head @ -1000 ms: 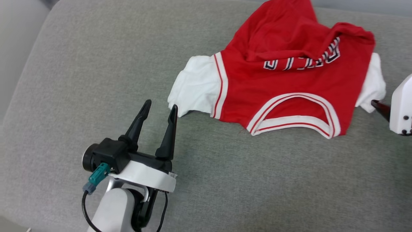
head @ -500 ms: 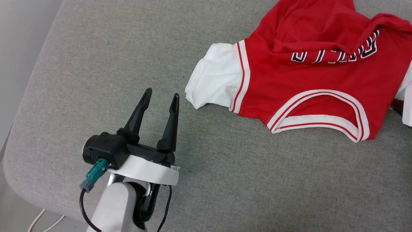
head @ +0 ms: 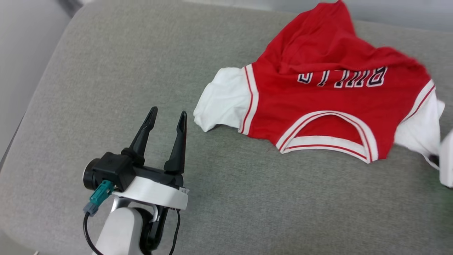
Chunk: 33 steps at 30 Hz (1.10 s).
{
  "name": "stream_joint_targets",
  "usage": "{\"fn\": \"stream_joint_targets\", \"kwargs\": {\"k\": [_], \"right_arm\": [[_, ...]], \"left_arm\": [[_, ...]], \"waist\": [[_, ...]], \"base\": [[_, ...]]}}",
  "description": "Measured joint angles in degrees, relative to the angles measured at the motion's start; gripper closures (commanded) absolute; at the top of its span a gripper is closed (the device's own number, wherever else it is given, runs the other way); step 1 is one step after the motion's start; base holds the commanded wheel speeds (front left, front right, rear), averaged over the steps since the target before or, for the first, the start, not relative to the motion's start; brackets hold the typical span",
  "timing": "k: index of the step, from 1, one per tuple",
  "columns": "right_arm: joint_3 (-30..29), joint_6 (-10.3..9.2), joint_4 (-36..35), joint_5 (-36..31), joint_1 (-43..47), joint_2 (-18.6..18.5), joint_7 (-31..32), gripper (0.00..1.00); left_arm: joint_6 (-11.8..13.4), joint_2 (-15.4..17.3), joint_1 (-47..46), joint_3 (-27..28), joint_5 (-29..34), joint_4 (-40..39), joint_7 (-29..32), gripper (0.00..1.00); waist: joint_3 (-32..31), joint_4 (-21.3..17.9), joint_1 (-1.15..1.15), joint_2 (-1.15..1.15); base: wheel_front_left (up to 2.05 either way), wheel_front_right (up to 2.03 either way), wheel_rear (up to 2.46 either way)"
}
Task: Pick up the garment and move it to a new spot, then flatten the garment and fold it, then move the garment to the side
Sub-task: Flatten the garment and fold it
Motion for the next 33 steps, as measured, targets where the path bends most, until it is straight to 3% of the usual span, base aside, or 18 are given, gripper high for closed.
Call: {"fn": "stream_joint_targets", "kwargs": {"k": [10, 16, 17, 18, 26, 33], "right_arm": [[-4.3, -0.02, -3.7, 0.4, 10.2, -7.8, 0.8, 1.00], [-5.8, -0.02, -2.2, -1.4, 12.9, -9.9, -1.7, 1.00], [-5.9, -0.02, -1.7, -1.4, 13.0, -9.5, -2.7, 0.60], [-6.0, -0.03, -1.7, -1.4, 13.0, -8.9, -4.4, 0.00], [-4.9, -0.03, -6.2, 2.5, 10.1, -4.2, -20.4, 0.00], [-5.6, -0.03, -15.9, 7.2, 11.9, 0.9, -41.0, 0.00]], "left_arm": [[0.0, 1.0, 1.9, 0.1, 0.0, 0.5, 0.0, 0.00], [0.0, 1.3, 1.9, 0.0, 0.0, 0.6, 0.0, 0.00], [0.0, 1.3, 1.9, 0.0, 0.0, 0.7, 0.0, 0.00], [0.0, 1.4, 1.9, 0.0, 0.0, 0.8, 0.0, 0.00], [0.0, 1.8, 2.3, 1.0, -0.6, 1.0, 0.0, 0.00], [0.0, 1.9, 3.3, 1.9, -2.6, 1.3, 0.0, 0.00]], "waist": [[-4.9, -3.8, 0.00, 0.00], [-5.7, -4.5, 0.00, 0.00], [-5.8, -4.5, 0.00, 0.00], [-6.0, -4.6, 0.00, 0.00], [-7.6, -6.1, 0.00, 0.00], [-9.1, -8.4, 0.00, 0.00]], "base": [[0.00, 0.00, 0.00], [0.00, 0.00, 0.00], [0.00, 0.00, 0.00], [0.00, 0.00, 0.00], [0.00, 0.00, 0.00], [0.00, 0.00, 0.00]]}}
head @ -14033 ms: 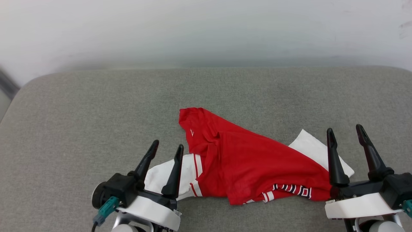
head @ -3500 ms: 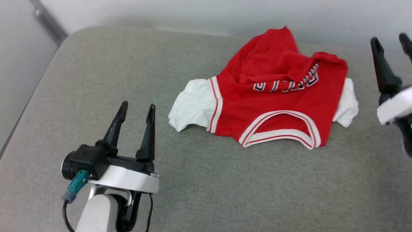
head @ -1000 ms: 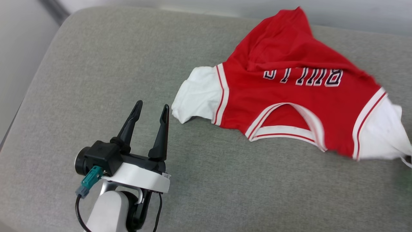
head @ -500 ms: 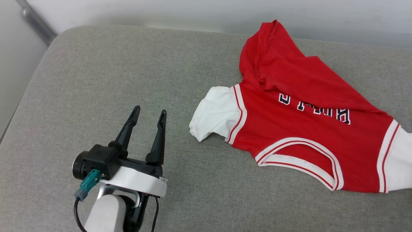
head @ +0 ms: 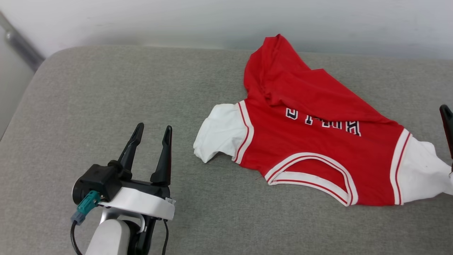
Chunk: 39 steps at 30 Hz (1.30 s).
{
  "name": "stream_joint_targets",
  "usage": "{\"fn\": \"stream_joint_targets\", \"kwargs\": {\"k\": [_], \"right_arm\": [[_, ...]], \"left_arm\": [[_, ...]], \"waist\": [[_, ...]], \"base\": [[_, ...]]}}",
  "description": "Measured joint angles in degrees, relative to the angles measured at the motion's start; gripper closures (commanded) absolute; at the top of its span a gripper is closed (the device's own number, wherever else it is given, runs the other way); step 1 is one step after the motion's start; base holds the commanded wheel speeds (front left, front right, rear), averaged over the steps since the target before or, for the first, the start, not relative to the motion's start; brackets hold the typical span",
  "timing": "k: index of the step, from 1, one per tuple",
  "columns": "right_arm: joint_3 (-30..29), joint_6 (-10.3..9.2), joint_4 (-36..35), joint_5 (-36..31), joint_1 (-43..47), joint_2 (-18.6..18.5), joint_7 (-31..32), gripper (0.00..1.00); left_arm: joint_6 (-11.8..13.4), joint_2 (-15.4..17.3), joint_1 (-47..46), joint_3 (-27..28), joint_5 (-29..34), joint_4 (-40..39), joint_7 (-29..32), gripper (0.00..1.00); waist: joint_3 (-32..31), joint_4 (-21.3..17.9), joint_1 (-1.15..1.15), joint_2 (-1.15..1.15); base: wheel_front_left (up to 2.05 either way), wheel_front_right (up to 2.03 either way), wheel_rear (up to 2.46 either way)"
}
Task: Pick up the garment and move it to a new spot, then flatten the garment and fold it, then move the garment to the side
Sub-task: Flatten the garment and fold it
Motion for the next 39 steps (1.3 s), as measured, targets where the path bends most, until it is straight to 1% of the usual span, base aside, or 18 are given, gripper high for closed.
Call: {"fn": "stream_joint_targets", "kwargs": {"k": [2, 4, 6, 8, 10, 13, 15, 18, 21, 23, 25, 28, 31, 33, 39], "right_arm": [[-0.3, 0.00, -2.8, 0.1, 1.7, 2.0, -4.9, 0.00], [-0.5, -0.01, -5.1, 0.1, 3.3, 4.3, -8.7, 0.00], [-0.9, -0.01, -7.0, 0.0, 4.4, 6.4, -11.8, 0.00], [-1.3, 0.00, -8.9, -0.8, 5.1, 7.9, -14.6, 0.00], [-1.9, -0.01, -10.3, -0.9, 5.2, 9.3, -16.4, 0.00], [-2.7, -0.01, -12.0, -1.5, 5.2, 10.6, -18.2, 0.00], [-3.3, -0.01, -12.6, -2.7, 5.1, 11.1, -18.8, 0.00], [-3.0, -0.01, -12.8, -3.3, 4.7, 11.7, -19.2, 0.00], [-2.2, -0.01, -12.6, -3.6, 4.0, 12.1, -19.8, 0.00], [-1.4, -0.01, -12.1, -3.9, 3.7, 12.2, -20.5, 0.00], [-1.0, -0.01, -11.6, -4.0, 3.2, 12.3, -21.2, 0.00], [-0.8, -0.01, -11.2, -4.0, 2.8, 12.4, -21.9, 0.00], [-0.6, -0.01, -10.7, -4.0, 2.7, 12.4, -22.6, 0.00], [-0.5, -0.01, -10.6, -3.8, 2.7, 12.4, -23.0, 0.00], [-0.3, -0.01, -10.0, -3.5, 2.5, 12.5, -23.7, 0.00]], "left_arm": [[0.0, 0.5, 0.3, -0.1, -0.3, 0.2, 0.0, 0.00], [0.0, 0.8, 0.4, -0.2, -1.6, 0.4, 0.0, 0.00], [0.0, 1.9, 0.2, -1.0, -2.6, 0.4, 1.1, 0.00], [0.0, 3.3, -0.6, -2.1, -4.3, 0.2, 3.5, 0.00], [0.0, 5.6, -2.4, -4.0, -6.1, -0.2, 7.7, 0.00], [0.0, 9.6, -6.4, -6.7, -10.2, -0.5, 17.2, 0.00], [0.0, 11.7, -9.6, -7.9, -14.4, -0.2, 25.4, 0.00], [0.0, 13.9, -14.7, -8.0, -21.2, 1.9, 38.8, 0.00], [0.0, 17.6, -19.1, -9.9, -21.9, 4.3, 50.9, 0.00], [0.4, 18.3, -21.0, -10.6, -23.9, 5.6, 57.2, 0.00], [0.5, 18.8, -22.4, -11.8, -24.8, 6.5, 62.2, 0.00], [1.1, 20.0, -23.5, -12.8, -25.0, 7.4, 66.7, 0.00], [1.5, 20.3, -23.6, -14.3, -24.5, 8.1, 69.5, 0.00], [1.6, 21.1, -23.6, -15.4, -23.2, 8.5, 70.1, 0.00], [1.8, 21.5, -23.3, -17.8, -21.4, 9.6, 71.3, 0.00]], "waist": [[-0.3, -0.7, 0.00, 0.00], [-0.4, -1.6, 0.00, 0.00], [-0.3, -2.5, 0.00, 0.00], [0.0, -3.4, 0.00, 0.00], [0.5, -4.2, 0.00, 0.00], [1.7, -5.3, 0.00, 0.00], [2.7, -5.9, 0.00, 0.00], [4.2, -6.9, 0.00, 0.00], [5.5, -7.9, 0.00, 0.00], [6.2, -8.6, 0.00, 0.00], [6.8, -9.3, 0.00, 0.00], [7.6, -10.2, 0.01, 0.00], [8.3, -10.9, 0.00, 0.00], [8.6, -11.3, 0.01, 0.00], [9.6, -11.9, 0.00, 0.00]], "base": [[0.00, 0.00, 0.00], [0.00, 0.00, 0.00], [0.00, 0.00, 0.00], [0.00, 0.00, 0.00], [0.00, 0.00, 0.00], [0.00, 0.00, 0.00], [0.00, 0.00, 0.00], [0.00, 0.00, 0.00], [0.00, 0.00, 0.00], [0.00, 0.00, 0.00], [0.00, 0.00, 0.00], [0.00, 0.00, 0.00], [0.00, 0.00, 0.00], [0.00, 0.00, 0.00], [0.00, 0.00, 0.00]]}}
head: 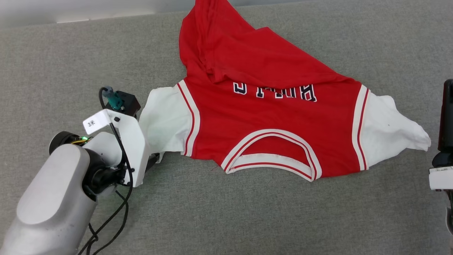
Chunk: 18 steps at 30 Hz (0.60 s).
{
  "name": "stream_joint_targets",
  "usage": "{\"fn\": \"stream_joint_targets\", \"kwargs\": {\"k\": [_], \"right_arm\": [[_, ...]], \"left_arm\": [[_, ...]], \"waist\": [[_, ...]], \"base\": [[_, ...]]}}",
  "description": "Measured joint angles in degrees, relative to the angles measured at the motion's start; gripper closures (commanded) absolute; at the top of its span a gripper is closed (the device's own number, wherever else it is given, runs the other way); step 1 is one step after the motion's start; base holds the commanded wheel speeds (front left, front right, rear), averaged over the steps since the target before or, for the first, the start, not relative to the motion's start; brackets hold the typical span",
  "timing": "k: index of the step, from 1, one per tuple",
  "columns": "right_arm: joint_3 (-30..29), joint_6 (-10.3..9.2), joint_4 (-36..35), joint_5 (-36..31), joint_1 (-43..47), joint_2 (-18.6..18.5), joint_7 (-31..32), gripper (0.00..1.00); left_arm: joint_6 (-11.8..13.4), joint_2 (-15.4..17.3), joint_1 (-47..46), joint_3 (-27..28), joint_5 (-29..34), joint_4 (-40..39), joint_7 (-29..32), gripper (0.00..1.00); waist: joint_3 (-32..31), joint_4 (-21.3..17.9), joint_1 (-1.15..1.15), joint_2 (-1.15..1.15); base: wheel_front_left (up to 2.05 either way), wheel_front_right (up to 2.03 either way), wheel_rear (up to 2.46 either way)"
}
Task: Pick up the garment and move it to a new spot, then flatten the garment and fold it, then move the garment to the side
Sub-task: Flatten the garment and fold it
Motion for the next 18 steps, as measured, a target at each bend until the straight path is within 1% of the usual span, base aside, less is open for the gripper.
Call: {"fn": "stream_joint_targets", "kwargs": {"k": [3, 4, 5, 8, 13, 16, 18], "right_arm": [[0.2, 0.00, 0.0, 0.0, -0.1, 0.0, 0.0, 0.00], [0.4, 0.00, 0.0, 0.0, -0.2, 0.0, 0.0, 0.00], [0.5, 0.00, 0.0, 0.0, -0.3, -0.1, 0.0, 0.00], [1.0, 0.00, 0.1, -0.5, -0.3, -0.4, 0.6, 0.00], [0.9, 0.00, 0.5, -1.3, 0.1, -1.1, 2.3, 0.00], [0.8, 0.00, 0.6, -1.8, 0.9, -1.9, 4.6, 0.00], [1.0, 0.00, 0.7, -2.3, 1.6, -2.6, 6.6, 0.00]], "left_arm": [[0.0, 0.1, 0.0, -1.1, 1.0, 0.5, 0.1, 0.00], [0.2, 0.0, -0.1, -1.1, 1.0, 0.8, 0.1, 0.71], [0.8, -0.3, -0.1, -0.8, 1.0, 1.2, -0.2, 1.00], [1.4, -0.6, -0.1, 0.1, 0.9, 2.5, -2.6, 1.00], [1.8, -1.1, 1.4, 2.6, -0.1, 3.4, -8.7, 1.00], [2.7, -1.2, 2.6, 5.3, -1.4, 2.9, -12.5, 1.00], [3.4, -0.5, 3.9, 7.1, -1.8, 1.7, -14.9, 1.00]], "waist": [[0.5, -0.2, 0.00, 0.00], [0.6, -0.2, 0.00, 0.00], [0.8, -0.2, 0.00, 0.00], [0.9, -0.2, 0.00, 0.00], [0.0, 0.4, 0.00, 0.00], [-1.0, 1.1, 0.00, 0.00], [-1.7, 1.6, 0.00, 0.00]], "base": [[0.00, 0.00, 0.00], [0.00, 0.00, 0.00], [0.00, 0.00, 0.00], [0.00, 0.00, 0.00], [0.00, 0.00, 0.00], [0.00, 0.00, 0.00], [0.00, 0.00, 0.00]]}}
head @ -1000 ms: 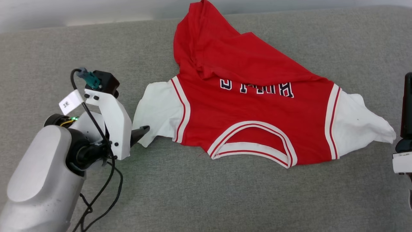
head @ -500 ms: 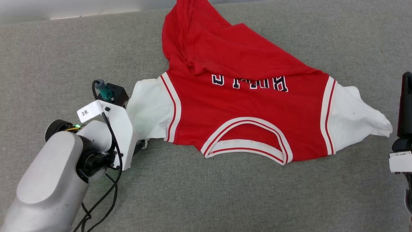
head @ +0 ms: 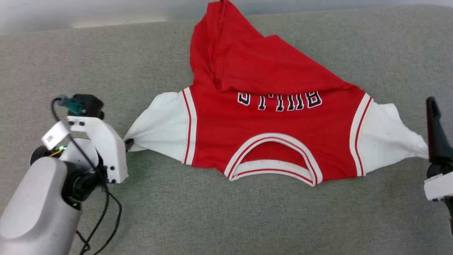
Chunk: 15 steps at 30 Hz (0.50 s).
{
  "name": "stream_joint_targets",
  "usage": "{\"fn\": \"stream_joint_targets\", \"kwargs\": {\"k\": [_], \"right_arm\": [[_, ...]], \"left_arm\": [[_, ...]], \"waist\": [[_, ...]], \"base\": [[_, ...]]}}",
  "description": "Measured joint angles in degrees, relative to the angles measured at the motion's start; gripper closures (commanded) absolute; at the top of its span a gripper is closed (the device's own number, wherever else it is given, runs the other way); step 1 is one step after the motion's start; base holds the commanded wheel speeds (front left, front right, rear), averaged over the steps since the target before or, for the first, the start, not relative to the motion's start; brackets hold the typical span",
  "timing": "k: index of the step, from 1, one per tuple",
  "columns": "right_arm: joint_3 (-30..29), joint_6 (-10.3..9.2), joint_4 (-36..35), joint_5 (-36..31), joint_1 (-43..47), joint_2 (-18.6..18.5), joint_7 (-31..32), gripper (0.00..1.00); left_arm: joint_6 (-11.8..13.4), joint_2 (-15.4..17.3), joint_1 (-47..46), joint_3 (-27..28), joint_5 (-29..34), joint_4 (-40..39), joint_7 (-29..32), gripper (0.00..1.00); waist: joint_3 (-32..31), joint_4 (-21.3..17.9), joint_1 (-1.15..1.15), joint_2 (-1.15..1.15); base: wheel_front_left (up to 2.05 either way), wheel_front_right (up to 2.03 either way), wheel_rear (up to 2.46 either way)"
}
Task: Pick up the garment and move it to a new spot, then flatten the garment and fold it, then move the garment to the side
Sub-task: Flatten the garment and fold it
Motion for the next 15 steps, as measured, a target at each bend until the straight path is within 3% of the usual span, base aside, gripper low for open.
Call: {"fn": "stream_joint_targets", "kwargs": {"k": [7, 15], "right_arm": [[0.4, 0.01, 0.8, -2.4, 4.2, -3.0, 12.3, 0.00], [-4.4, 0.01, 0.8, -5.5, 8.2, -3.7, 31.7, 0.00]], "left_arm": [[2.2, 0.6, 7.3, 4.0, -2.0, -9.2, -4.8, 1.00], [5.4, 1.1, 18.2, 5.3, -3.1, -24.4, -5.9, 1.00]], "waist": [[-2.7, 2.5, 0.00, 0.00], [-4.7, 5.6, 0.00, 0.00]], "base": [[0.00, 0.00, 0.00], [0.00, 0.00, 0.00]]}}
